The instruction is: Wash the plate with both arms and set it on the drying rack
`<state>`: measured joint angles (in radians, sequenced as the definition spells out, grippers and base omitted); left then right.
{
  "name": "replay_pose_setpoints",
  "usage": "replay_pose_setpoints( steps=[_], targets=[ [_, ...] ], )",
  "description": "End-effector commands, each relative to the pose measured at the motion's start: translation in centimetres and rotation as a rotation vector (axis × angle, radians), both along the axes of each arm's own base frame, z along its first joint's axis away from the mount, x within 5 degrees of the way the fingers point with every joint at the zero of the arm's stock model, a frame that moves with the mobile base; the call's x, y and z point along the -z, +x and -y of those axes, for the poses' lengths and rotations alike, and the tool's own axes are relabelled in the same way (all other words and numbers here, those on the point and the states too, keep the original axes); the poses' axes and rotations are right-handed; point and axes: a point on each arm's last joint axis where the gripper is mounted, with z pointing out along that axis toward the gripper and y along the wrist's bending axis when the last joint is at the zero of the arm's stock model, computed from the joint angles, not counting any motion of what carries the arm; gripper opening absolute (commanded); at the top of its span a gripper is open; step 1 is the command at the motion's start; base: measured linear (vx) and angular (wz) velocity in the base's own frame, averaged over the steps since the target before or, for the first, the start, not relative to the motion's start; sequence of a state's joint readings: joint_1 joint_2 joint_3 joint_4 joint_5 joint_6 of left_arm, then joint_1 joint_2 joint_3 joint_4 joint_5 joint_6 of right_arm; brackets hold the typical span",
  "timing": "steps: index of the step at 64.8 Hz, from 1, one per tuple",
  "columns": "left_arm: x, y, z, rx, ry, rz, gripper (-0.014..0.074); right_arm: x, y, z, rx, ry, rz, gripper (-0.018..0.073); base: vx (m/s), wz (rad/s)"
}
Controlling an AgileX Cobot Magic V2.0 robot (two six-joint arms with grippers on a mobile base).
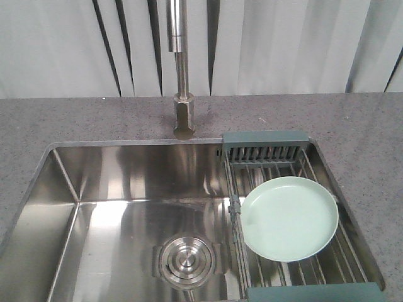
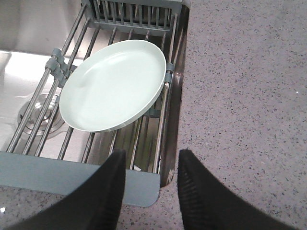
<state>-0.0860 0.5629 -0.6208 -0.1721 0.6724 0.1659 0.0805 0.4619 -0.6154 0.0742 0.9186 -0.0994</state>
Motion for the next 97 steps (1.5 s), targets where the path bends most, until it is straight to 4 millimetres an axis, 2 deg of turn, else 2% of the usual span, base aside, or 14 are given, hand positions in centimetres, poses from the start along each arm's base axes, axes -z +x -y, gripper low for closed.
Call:
replay_pose_setpoints(
  steps=[1, 13, 26, 41, 52, 74, 89, 97],
  targets=[
    [-1.4, -0.3, -0.4, -0.034, -0.002, 0.135, -0.0006, -1.2, 0.3, 0.0, -0.002, -0.001, 0.077, 0.0263, 0.0, 0.0],
    [0.4, -2.6, -1.3, -0.133, -0.014, 0.338, -0.0006, -1.2, 0.3, 0.1, 0.003, -0.011, 0.077, 0.0263, 0.0, 0.0],
    [4.9, -4.8, -1.7, -0.208, -0.06, 0.486, -0.0006, -1.2, 0.3, 0.1, 0.003, -0.011, 0.077, 0.0263, 0.0, 0.0],
    [9.0, -5.5, -1.9, -0.249, -0.114, 0.547, -0.0006, -1.2, 0.3, 0.1, 0.003, -0.011, 0.077, 0.0263, 0.0, 0.0],
    [11.4, -5.0, -2.0, -0.27, -0.15, 0.525, -0.0006, -1.2, 0.3, 0.1, 0.003, -0.011, 0.077, 0.0263, 0.0, 0.0],
    [11.5, -4.9, -2.1, -0.267, -0.124, 0.515, -0.0006, -1.2, 0.3, 0.1, 0.003, -0.011, 0.078, 0.0263, 0.0, 0.0],
    [10.2, -5.1, -2.2, -0.271, -0.136, 0.656, -0.0006, -1.2, 0.3, 0.1, 0.003, -0.011, 0.078, 0.0263, 0.0, 0.0],
    [10.1, -5.1, -2.2, -0.273, -0.148, 0.676, -0.0006, -1.2, 0.3, 0.1, 0.003, -0.011, 0.078, 0.0263, 0.0, 0.0]
  ],
)
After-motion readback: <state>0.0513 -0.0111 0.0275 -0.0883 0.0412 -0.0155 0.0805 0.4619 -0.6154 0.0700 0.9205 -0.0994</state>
